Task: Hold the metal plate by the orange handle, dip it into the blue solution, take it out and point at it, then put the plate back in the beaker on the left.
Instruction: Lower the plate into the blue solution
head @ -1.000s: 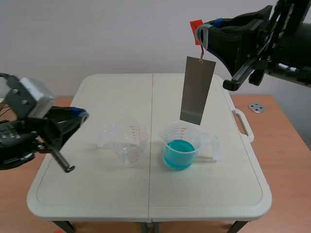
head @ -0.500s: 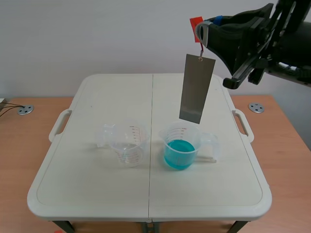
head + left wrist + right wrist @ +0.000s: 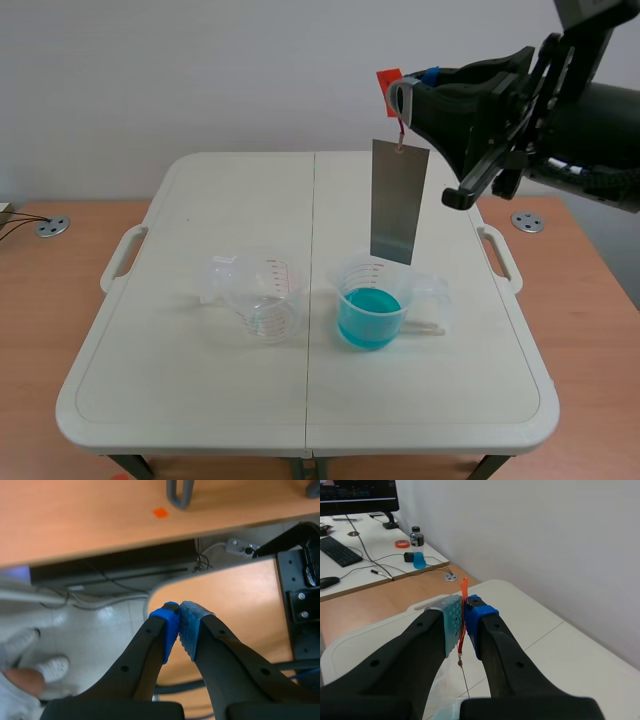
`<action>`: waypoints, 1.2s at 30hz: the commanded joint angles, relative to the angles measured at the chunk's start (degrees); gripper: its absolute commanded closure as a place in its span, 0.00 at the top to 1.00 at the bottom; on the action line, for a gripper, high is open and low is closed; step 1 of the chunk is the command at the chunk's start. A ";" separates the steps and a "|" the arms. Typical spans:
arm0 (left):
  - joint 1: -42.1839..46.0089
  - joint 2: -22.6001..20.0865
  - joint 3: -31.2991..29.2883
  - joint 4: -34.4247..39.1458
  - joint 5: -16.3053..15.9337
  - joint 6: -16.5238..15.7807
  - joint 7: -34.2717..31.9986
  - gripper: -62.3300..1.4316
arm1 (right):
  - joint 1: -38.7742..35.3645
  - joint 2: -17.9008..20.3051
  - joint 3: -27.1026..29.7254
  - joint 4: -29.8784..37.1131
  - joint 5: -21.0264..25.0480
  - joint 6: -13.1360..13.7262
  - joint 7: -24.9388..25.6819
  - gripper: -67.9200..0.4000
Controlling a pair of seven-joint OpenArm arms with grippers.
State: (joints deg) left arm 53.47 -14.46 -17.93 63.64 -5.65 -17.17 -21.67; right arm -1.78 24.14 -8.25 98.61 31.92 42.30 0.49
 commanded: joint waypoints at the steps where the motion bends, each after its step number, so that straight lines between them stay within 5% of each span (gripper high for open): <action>1: -0.20 0.11 0.61 0.09 -0.52 -0.13 -0.79 0.05 | 0.87 -0.07 -0.02 -0.37 0.35 0.42 1.51 0.02; 23: -0.33 0.61 16.17 -9.11 -0.55 -0.50 -0.79 0.05 | 0.98 -0.17 -0.13 -6.03 -3.72 0.42 7.15 0.02; 36: -2.71 0.61 19.61 -11.26 -0.55 -0.50 5.07 0.05 | 1.01 -3.82 -0.13 -16.41 -11.67 0.42 12.81 0.02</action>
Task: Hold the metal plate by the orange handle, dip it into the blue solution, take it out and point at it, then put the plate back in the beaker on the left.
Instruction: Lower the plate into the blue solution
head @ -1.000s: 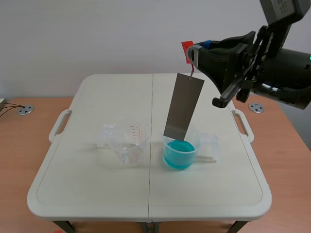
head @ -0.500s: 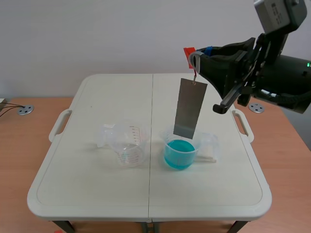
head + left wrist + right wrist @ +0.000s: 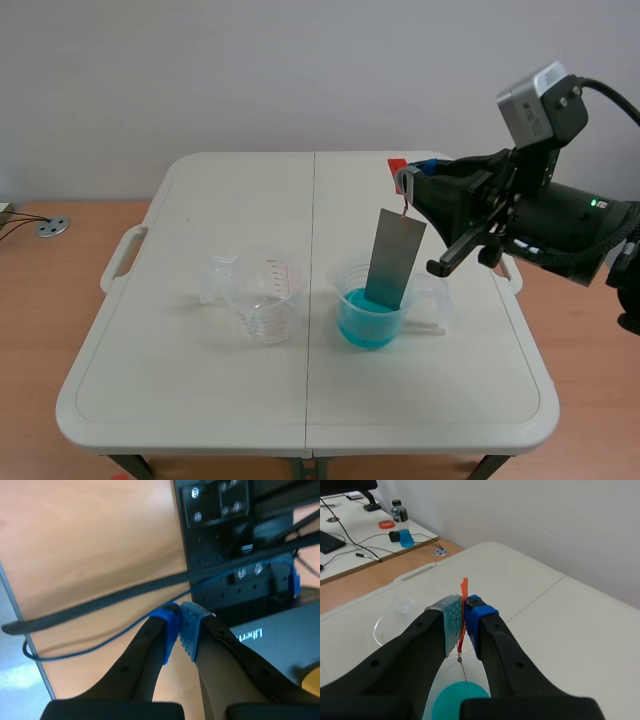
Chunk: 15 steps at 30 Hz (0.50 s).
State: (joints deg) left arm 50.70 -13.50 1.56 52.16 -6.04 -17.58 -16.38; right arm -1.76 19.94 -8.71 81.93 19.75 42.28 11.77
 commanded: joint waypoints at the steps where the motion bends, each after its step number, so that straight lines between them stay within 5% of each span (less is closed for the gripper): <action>1: -0.24 -0.35 0.37 -0.07 -0.15 -0.09 0.09 0.05 | 1.03 0.35 0.33 -0.68 -0.15 0.44 2.40 0.02; 15: -1.05 -0.35 1.11 -0.57 -0.17 -0.09 0.98 0.05 | 4.17 0.37 0.33 -7.54 -4.66 0.44 6.32 0.02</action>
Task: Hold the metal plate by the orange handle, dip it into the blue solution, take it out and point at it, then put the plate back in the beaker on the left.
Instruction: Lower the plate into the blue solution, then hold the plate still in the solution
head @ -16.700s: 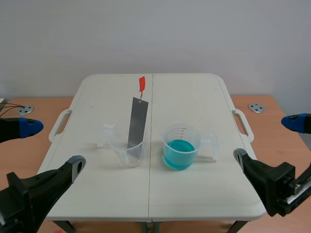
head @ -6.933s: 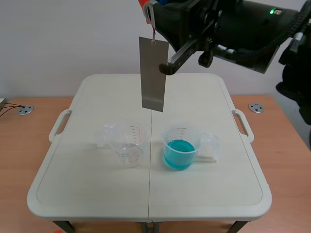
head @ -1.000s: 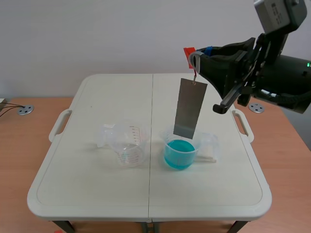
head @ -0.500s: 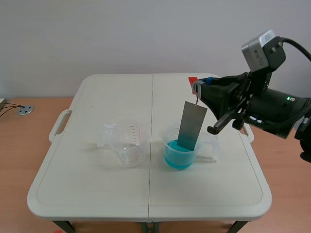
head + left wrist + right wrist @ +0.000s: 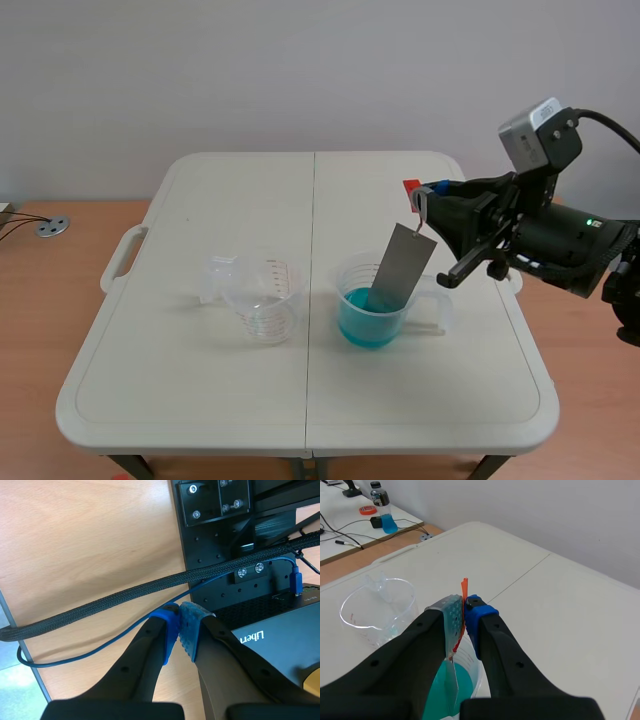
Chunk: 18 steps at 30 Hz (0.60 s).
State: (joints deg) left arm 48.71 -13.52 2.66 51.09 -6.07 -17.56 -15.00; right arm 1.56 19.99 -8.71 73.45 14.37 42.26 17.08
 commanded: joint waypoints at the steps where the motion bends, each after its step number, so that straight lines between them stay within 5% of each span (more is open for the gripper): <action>1: 0.94 -0.33 0.02 0.50 -0.15 -0.11 -0.39 0.05 | 0.90 0.33 0.33 0.94 0.72 0.46 1.27 0.02; 18: 0.94 -0.33 0.02 0.50 -0.15 -0.11 -0.39 0.05 | 1.14 0.33 -0.26 0.94 -0.02 0.46 1.31 0.02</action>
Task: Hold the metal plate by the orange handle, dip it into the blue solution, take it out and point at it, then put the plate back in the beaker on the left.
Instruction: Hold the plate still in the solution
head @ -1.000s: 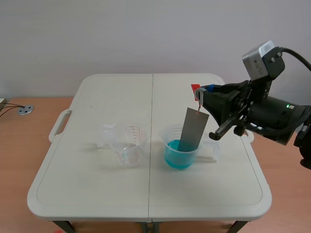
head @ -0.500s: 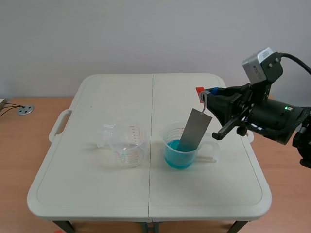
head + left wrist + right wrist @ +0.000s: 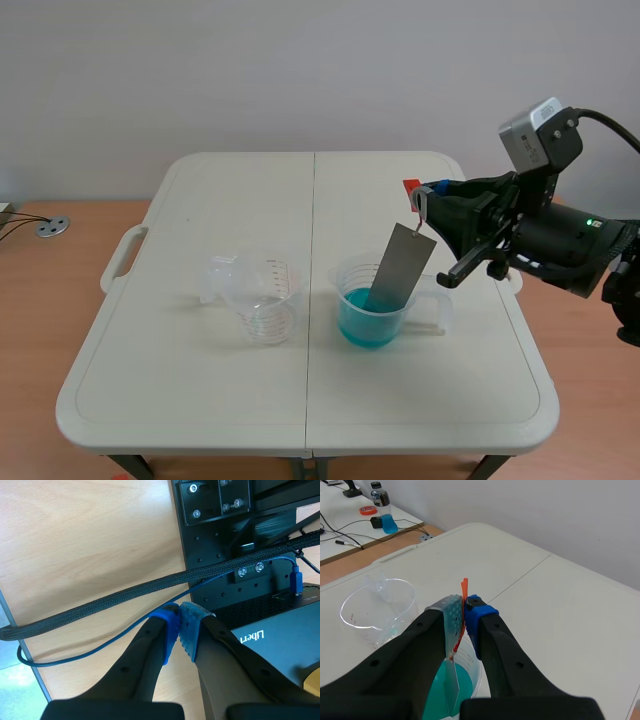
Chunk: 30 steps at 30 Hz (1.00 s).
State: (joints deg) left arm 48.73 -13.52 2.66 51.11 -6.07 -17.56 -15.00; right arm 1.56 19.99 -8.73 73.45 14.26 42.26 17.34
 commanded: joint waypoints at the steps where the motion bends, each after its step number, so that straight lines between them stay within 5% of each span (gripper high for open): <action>1: 0.92 -0.33 0.02 0.48 -0.15 -0.11 -0.39 0.05 | 1.18 0.33 -0.57 0.94 0.04 0.46 1.05 0.02; 30: 0.92 -0.33 0.02 0.15 -0.15 -0.11 -0.11 0.05 | 1.46 0.33 -2.23 0.94 0.04 0.46 1.51 0.02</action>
State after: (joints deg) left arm 48.73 -13.52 2.66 51.09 -6.07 -17.56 -14.79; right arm 2.04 19.99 -11.33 73.49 13.89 42.26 18.00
